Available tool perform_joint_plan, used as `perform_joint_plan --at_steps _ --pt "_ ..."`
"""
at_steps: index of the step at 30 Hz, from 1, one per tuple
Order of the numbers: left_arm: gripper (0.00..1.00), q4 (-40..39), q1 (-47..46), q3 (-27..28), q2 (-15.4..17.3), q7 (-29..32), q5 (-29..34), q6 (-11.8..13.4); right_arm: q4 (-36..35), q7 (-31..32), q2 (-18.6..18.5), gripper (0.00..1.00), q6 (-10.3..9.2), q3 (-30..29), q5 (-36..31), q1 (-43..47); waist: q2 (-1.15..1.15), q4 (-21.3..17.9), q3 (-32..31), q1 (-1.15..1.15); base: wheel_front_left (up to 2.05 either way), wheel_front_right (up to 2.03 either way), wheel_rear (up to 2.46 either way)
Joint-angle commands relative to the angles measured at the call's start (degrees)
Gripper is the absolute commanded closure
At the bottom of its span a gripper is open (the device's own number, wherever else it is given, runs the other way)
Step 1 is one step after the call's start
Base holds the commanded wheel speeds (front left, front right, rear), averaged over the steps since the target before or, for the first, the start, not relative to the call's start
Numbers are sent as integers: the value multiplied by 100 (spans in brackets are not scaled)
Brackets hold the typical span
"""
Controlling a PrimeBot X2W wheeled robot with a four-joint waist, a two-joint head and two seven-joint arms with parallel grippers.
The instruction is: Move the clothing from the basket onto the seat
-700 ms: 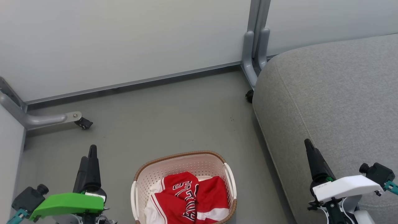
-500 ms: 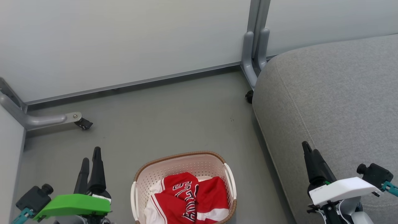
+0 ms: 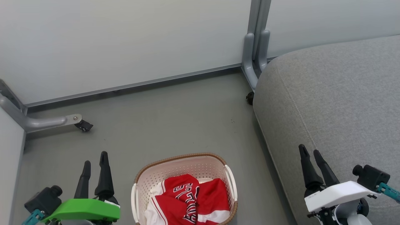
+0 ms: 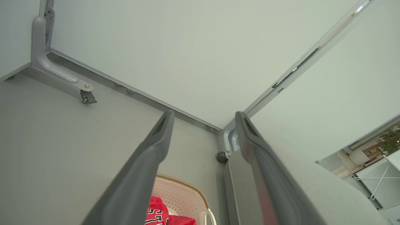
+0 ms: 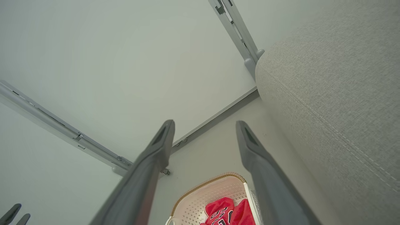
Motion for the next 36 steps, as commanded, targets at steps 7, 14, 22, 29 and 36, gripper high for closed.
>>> perform_joint_plan --at_steps 7,14,22,29,36 --pt "0 -104 74 -77 45 -156 588 45 -105 -160 -38 0 2 132 -621 11 0 -10 -5 0 0 0 0" --pt "0 -111 120 -155 46 -261 1019 56 -208 -268 -41 0 2 222 -1093 45 0 -19 -8 0 0 0 0" --pt "0 -110 185 -236 48 -371 1464 42 -293 -380 -43 0 2 264 -1532 94 0 -26 -19 0 0 0 0" --pt "0 -82 247 -232 50 -465 1659 -9 -243 -471 -45 0 2 282 -1727 128 0 -41 -18 0 0 0 0" --pt "0 -44 316 -225 51 -561 1896 -55 -206 -567 -47 0 2 370 -1937 131 0 -71 -30 0 0 0 0"
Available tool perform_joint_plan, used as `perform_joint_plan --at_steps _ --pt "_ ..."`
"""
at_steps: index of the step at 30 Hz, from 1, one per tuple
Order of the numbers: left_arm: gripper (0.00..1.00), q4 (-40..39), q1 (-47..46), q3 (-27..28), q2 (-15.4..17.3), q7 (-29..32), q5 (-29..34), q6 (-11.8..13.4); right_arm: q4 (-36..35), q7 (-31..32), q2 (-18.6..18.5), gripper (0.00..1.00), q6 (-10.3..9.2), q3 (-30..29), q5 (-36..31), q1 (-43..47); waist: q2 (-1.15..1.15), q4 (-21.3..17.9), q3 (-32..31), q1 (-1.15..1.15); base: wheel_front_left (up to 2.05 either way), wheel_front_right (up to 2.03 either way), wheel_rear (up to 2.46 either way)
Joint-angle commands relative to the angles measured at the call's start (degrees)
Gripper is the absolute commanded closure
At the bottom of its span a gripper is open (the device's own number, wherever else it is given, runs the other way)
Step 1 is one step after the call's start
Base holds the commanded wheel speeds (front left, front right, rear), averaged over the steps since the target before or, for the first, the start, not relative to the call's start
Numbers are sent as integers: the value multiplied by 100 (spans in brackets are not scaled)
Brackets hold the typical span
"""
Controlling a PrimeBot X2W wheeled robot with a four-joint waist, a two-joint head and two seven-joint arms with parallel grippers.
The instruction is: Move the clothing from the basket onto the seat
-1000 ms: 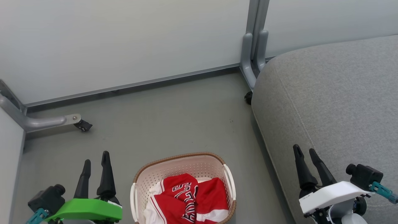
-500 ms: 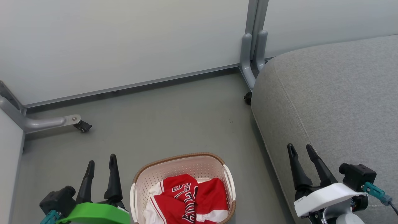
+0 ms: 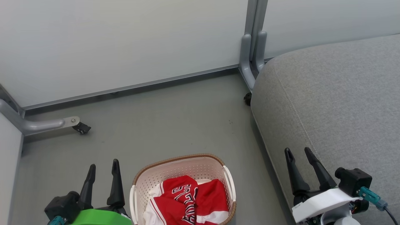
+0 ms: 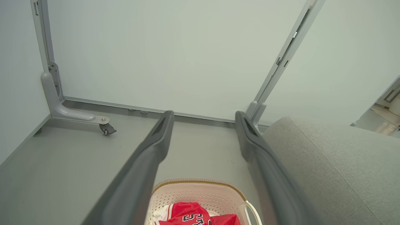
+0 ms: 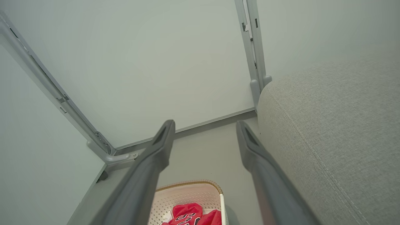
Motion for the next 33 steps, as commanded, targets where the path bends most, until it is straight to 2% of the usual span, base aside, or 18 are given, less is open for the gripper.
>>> perform_joint_plan --at_steps 1,33 --pt "0 -18 58 0 40 -61 145 -31 -28 -66 -32 0 2 24 -136 20 0 -7 -4 0 0 0 0" --pt "0 21 276 -186 46 -415 1378 -81 -172 -410 -40 0 1 220 -1281 169 0 -21 -17 0 0 0 0"
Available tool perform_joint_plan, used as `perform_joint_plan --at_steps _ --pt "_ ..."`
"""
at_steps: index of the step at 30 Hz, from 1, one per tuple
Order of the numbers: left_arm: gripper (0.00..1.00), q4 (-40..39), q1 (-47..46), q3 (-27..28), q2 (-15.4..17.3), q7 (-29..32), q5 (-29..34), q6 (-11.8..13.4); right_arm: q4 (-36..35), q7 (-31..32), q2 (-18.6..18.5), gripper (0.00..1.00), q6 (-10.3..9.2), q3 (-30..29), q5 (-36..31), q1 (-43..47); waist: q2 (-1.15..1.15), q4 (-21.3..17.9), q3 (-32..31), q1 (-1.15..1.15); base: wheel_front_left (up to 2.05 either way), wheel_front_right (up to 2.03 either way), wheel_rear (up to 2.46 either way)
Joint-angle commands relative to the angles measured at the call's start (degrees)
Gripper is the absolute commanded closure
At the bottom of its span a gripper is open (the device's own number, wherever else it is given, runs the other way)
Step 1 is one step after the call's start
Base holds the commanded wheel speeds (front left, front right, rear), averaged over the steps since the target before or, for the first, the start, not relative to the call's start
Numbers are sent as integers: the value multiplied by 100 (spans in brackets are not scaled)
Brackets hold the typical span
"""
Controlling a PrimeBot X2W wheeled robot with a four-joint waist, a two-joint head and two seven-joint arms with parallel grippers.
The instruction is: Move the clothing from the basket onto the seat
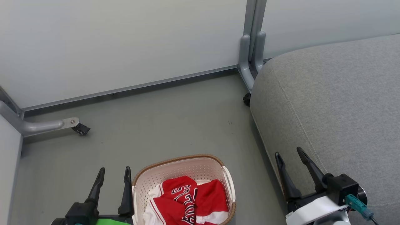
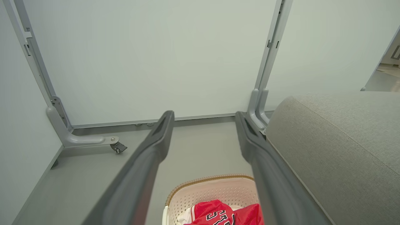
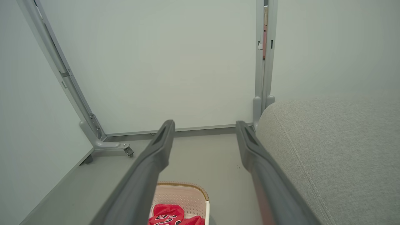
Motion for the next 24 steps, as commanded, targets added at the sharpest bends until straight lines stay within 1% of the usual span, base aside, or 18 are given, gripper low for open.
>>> perform_joint_plan --at_steps 1,19,24 --pt "0 -3 85 -10 40 -44 42 -15 -19 -33 -34 0 0 7 -66 62 0 -1 -2 0 0 0 0" --pt "0 50 121 -72 39 -36 28 -34 -17 -33 -32 0 0 -13 -92 133 0 38 -46 0 0 0 0" --pt "0 127 141 -133 39 -36 84 -45 -20 -33 -33 0 0 -8 -93 148 0 53 23 0 0 0 0"
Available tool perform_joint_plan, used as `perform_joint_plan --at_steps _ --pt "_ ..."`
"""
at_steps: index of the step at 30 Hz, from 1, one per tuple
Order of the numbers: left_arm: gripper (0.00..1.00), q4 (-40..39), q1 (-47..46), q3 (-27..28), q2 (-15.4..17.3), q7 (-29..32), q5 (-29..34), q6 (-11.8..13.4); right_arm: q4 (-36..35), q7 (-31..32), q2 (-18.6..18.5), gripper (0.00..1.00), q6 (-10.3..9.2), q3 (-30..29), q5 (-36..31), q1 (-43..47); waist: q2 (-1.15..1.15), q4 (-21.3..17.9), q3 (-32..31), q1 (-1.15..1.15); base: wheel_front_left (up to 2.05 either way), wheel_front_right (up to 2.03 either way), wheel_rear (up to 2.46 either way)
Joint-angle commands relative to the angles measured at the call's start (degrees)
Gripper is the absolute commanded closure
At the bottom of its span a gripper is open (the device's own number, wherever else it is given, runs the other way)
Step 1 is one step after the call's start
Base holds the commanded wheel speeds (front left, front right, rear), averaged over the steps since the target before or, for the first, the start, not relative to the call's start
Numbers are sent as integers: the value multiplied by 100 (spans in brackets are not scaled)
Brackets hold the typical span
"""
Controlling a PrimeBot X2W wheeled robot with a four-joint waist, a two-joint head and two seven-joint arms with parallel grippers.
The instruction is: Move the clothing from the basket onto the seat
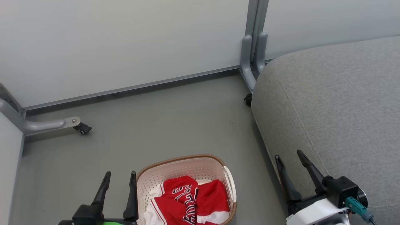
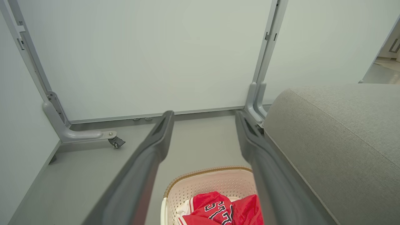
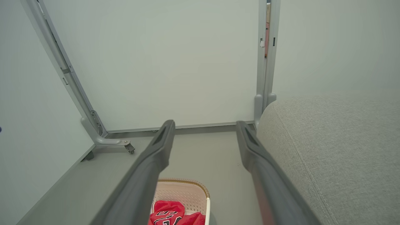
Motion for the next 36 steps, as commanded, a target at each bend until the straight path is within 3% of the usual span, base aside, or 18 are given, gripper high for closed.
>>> perform_joint_plan --at_steps 1,5,11,21,26,36 --pt "0 42 78 -32 38 -4 65 -43 -6 -28 -31 0 0 -13 -22 61 0 8 71 0 0 0 0" --pt "0 247 -100 -199 37 -1 336 -115 -19 -28 -31 0 0 -50 -43 -29 0 38 353 0 0 0 0" --pt "0 860 -843 -810 272 0 762 -228 -124 -28 -29 0 0 -192 -170 -420 0 116 1249 0 0 0 0" --pt "0 2506 -3026 -2742 857 -1 988 -236 -319 -28 -28 0 0 -343 -432 -1316 0 35 2955 0 0 0 0" --pt "0 3548 -4406 -3790 951 0 900 -229 -465 -28 -61 0 -1 -333 -534 -1783 0 -124 3858 0 0 0 0" --pt "0 4821 -5794 -5370 1120 -1 433 -229 -792 -28 -28 0 -1 -424 -518 -2219 0 -459 4952 0 0 0 0"
